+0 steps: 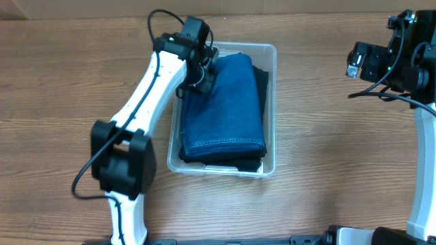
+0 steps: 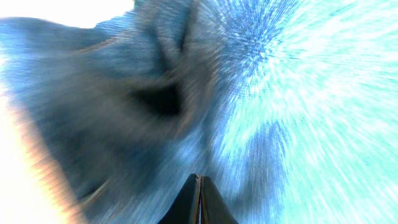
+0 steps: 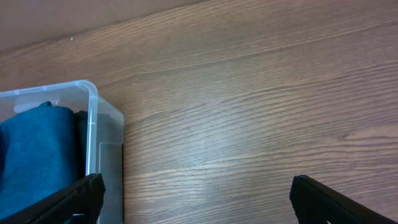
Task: Pack container
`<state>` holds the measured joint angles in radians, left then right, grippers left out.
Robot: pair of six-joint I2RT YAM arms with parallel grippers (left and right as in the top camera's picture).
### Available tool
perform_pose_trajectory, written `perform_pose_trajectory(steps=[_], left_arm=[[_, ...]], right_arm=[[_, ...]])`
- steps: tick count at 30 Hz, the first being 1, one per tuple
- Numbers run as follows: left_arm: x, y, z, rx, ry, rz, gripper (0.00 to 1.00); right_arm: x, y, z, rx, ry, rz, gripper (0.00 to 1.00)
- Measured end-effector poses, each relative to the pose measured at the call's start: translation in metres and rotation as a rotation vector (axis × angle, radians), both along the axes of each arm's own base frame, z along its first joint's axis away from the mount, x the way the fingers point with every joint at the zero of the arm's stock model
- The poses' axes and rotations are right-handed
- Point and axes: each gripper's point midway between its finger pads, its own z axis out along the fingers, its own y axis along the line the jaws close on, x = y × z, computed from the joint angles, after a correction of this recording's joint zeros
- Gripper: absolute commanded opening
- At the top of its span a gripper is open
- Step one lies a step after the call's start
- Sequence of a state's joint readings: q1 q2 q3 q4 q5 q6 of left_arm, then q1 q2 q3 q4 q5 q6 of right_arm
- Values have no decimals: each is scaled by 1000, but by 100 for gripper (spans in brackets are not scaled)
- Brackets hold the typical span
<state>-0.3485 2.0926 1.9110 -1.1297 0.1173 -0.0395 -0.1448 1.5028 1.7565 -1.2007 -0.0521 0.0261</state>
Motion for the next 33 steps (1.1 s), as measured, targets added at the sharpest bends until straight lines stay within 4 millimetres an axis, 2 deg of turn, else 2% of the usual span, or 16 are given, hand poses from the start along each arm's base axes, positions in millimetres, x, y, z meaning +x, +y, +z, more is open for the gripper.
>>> perform_pose_trajectory(steps=[2,3,5,6,7,9,11,13,16,19,23,26,29,30,33], left_arm=[[3,16,43,28,-104,44,86],[5,26,71,34,-172,72,100],[2,60,146,20,-350,171,100],[-2,78,173,10,-413,228,100],[-8,101,196,4,-462,297,100],[-15,138,214,8,-493,415,100],[-17,174,210,22,-468,535,100],[-20,202,191,49,-395,623,100],[-29,224,165,82,-290,662,100],[-38,228,162,87,-259,640,100],[-57,222,176,64,-319,610,100],[-91,215,201,25,-466,598,100],[-149,204,216,-22,-648,566,100],[-163,203,212,-29,-679,565,100],[-211,199,178,-40,-721,563,100]], right_arm=[[2,2,2,-3,-10,15,100],[3,6,2,-5,-16,36,100],[10,19,8,-12,-49,94,100],[14,23,8,-14,-59,111,100],[20,30,9,-15,-74,136,100],[30,37,0,-12,-64,161,100],[46,40,-15,-7,-46,173,100],[56,42,-33,9,-9,185,100],[56,46,-48,29,33,202,100],[51,48,-40,35,19,212,100],[32,49,-15,26,-52,215,100],[6,51,7,11,-156,218,100],[-34,55,15,-7,-290,225,100],[-45,56,12,-8,-307,226,100],[-83,57,-5,-22,-366,223,100]])
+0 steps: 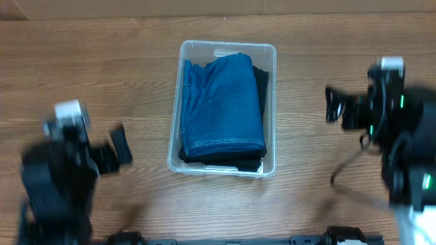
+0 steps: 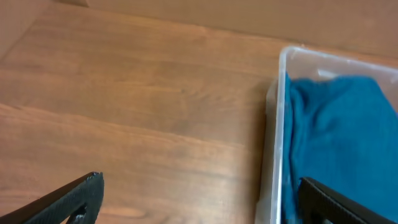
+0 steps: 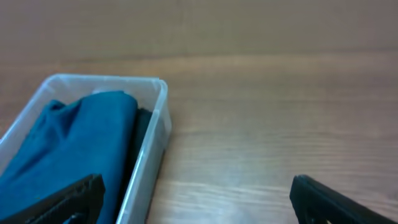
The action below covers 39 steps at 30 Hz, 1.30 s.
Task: Pack container
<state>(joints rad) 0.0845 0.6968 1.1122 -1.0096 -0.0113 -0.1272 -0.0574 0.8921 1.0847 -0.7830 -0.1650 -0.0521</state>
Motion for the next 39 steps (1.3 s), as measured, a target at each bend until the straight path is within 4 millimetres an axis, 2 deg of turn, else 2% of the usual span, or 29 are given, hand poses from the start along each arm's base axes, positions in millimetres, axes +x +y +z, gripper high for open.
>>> perform_pose_trajectory(steps=[2,4,6,7,11,13,20,23,25,27,29,30,36,37,39], left_arm=[[-24,-2,-28,1,-14,0,100],[-38,-3,-51,-2,24,0,100],[-56,-5,-76,-9,103,1,100],[-63,-5,-85,-12,133,0,100],[-66,-6,-90,-12,135,0,100],[-66,-6,-90,-12,135,1,100],[-66,-6,-90,-12,136,1,100],[-66,-6,-90,-12,136,0,100],[-66,-6,-90,-12,137,0,100],[-66,-6,-91,-12,138,1,100],[-66,-6,-91,-12,140,1,100],[-66,-6,-91,-12,139,1,100],[-66,-6,-92,-12,142,0,100],[-66,-6,-92,-12,142,0,100],[-66,-6,-92,-12,142,0,100]], right_arm=[[-33,-2,-19,-13,-26,-20,100],[-48,-3,-30,-19,-26,-31,100],[-62,-3,-50,-19,40,-36,100],[-75,-3,-69,-18,124,-35,100],[-99,-2,-101,-13,288,-37,100],[-107,-2,-108,-13,332,-38,100],[-111,-2,-108,-13,331,-38,100],[-118,-1,-99,-15,251,-37,100],[-124,2,-86,-12,123,-27,100],[-125,4,-80,-12,-69,-14,100],[-120,7,-81,-10,-169,0,100],[-112,8,-77,-12,-243,8,100],[-58,9,-81,-26,-590,35,100],[-54,10,-90,-27,-606,38,100],[-50,9,-122,-20,-525,37,100]])
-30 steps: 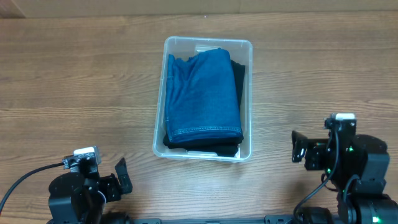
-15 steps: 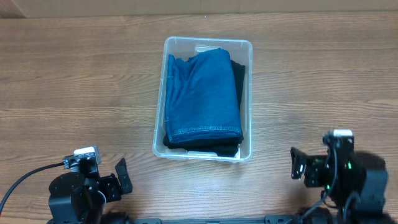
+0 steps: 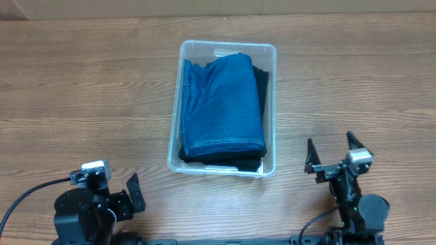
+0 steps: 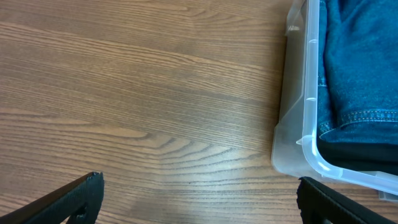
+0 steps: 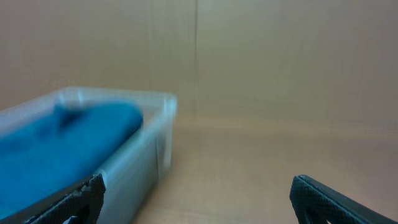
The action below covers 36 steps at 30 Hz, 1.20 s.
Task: Pack container
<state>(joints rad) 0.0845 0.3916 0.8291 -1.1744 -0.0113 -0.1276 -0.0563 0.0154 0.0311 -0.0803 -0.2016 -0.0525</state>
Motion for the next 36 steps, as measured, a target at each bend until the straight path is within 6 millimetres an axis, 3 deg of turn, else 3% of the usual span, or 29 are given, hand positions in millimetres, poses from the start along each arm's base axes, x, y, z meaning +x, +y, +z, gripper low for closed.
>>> perform_pose_trajectory(steps=[2,27,30,36], left_arm=[[0,0,0,0,0,0,100],[0,0,0,0,-1,0,100],[16,1,0,8,-86,0,100],[52,3,-43,29,-305,-11,100]], right_arm=[[1,-1,-13,2,40,-5,100],[2,-1,-9,2,25,-8,100],[2,-1,-9,1,25,-8,100],[2,-1,-9,1,25,-8,100]])
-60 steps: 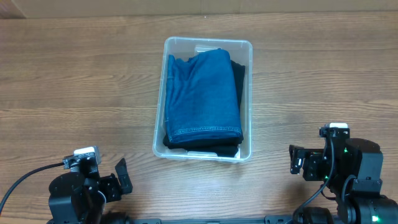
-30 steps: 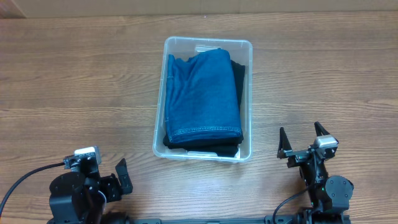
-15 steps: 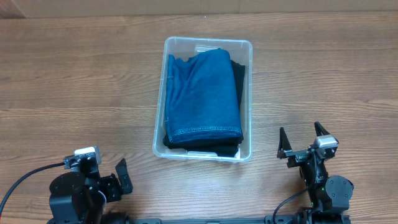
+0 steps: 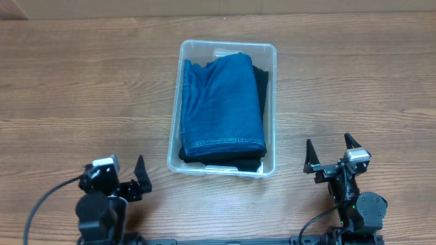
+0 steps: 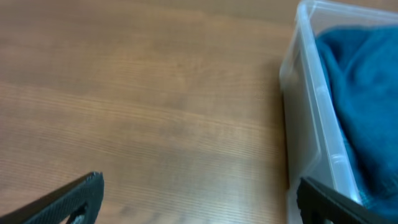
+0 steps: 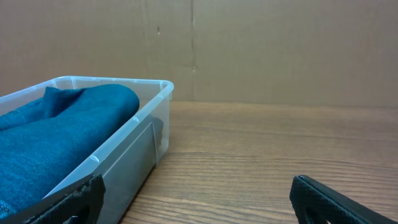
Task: Pack container
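Observation:
A clear plastic container (image 4: pixel 271 102) sits mid-table, holding folded blue jeans (image 4: pixel 223 102) on top of a black garment (image 4: pixel 261 85). The jeans (image 5: pixel 367 81) and the bin wall (image 5: pixel 311 112) show at the right of the left wrist view; the bin (image 6: pixel 134 134) fills the left of the right wrist view. My left gripper (image 4: pixel 116 184) rests open near the front edge, left of the bin, nothing between its fingers. Right of the bin at the front, my right gripper (image 4: pixel 332 158) is also open and holds nothing.
Bare wooden tabletop (image 4: pixel 82 82) surrounds the bin on all sides. A cardboard-coloured wall (image 6: pixel 249 50) stands behind the table in the right wrist view. Both arms are folded down at the table's front edge.
My left gripper has tilted up a little and shifted slightly toward the bin; its view now looks along the bin's side. The right gripper has hardly moved. The clothes lie unchanged.
My left gripper was shut, pressed against the jeans at the bin's back left, the right arm raised at the far right. Then both arms were drawn back from the bin with jaws open. They then sat at the front edge, where they still are.

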`<state>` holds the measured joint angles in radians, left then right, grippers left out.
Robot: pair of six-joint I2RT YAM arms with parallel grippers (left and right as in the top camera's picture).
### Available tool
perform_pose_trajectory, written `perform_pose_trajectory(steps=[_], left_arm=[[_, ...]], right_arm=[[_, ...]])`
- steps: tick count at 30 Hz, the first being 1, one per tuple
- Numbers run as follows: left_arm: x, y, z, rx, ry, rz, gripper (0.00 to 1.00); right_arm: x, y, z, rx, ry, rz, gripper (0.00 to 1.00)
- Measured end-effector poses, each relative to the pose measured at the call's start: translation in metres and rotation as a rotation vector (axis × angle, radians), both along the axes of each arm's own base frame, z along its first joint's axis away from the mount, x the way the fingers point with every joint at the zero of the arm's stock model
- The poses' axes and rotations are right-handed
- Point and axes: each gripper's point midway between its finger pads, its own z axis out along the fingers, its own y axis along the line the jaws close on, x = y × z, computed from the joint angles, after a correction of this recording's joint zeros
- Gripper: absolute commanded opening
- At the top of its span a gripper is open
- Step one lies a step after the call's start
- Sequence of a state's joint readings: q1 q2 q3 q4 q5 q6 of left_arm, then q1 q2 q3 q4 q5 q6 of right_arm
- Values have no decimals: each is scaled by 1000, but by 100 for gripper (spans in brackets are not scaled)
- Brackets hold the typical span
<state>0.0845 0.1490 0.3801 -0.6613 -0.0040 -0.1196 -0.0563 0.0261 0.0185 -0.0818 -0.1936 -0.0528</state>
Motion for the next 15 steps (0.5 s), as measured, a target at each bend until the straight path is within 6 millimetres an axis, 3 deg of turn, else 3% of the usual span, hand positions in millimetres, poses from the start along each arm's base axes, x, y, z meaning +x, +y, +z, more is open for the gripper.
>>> perform_pose_trajectory(steps=[2,6,15], left_arm=[[10,0,-14,9,-71,-6,100],[32,1,-2,80,-283,-28,100],[38,1,-8,124,-327,-38,100]], right_arm=[[0,0,0,0,0,0,100],[0,0,0,1,0,0,100],[0,0,0,0,0,0,100]])
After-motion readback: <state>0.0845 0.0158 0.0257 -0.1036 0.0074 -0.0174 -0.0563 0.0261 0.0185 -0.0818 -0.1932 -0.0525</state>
